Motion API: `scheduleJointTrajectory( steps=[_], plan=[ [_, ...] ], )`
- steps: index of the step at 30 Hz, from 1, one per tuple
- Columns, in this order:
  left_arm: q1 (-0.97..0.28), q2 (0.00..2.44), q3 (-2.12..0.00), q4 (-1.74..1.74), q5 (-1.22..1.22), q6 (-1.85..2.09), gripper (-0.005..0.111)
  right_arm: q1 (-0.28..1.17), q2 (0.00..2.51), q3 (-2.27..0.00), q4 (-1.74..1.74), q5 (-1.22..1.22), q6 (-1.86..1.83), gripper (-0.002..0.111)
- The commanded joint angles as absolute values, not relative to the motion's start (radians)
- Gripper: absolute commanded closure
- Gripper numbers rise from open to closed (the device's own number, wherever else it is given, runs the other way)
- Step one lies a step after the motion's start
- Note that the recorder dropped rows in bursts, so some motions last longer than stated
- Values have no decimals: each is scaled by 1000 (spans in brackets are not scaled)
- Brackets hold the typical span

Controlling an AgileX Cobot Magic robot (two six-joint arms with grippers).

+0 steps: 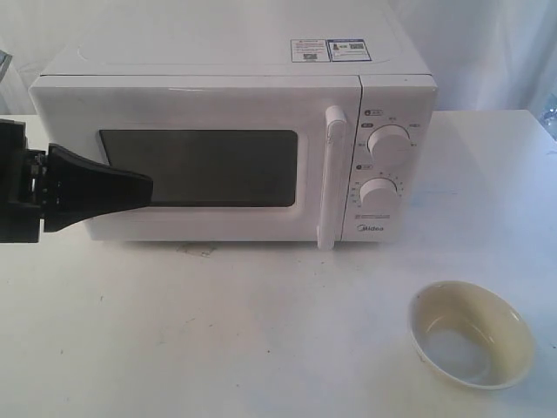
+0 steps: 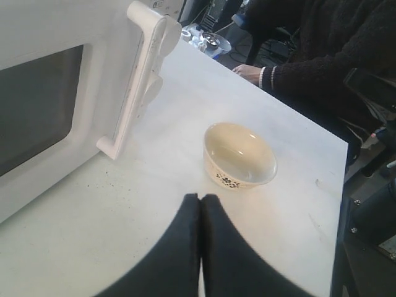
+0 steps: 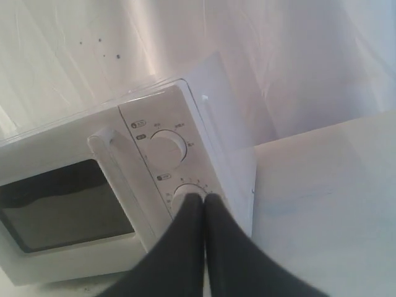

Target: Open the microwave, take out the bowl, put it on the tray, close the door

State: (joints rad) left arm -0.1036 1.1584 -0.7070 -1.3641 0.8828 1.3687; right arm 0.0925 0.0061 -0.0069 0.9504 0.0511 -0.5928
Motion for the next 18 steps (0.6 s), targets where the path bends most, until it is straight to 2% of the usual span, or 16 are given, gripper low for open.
scheduleJointTrajectory(
  steps=[1,8,14,18],
  plan=[
    [-106,1148,-710,-1375,898,1365,107,87,0,0,998,111,-524,108],
    [-106,1148,-710,-1375,898,1365,107,87,0,0,896,88,-493,108],
    [-106,1148,-710,-1375,886,1365,107,87,0,0,117,192,85,108],
    [-106,1148,-710,-1375,884,1365,107,87,0,0,-174,235,346,108]
  ],
)
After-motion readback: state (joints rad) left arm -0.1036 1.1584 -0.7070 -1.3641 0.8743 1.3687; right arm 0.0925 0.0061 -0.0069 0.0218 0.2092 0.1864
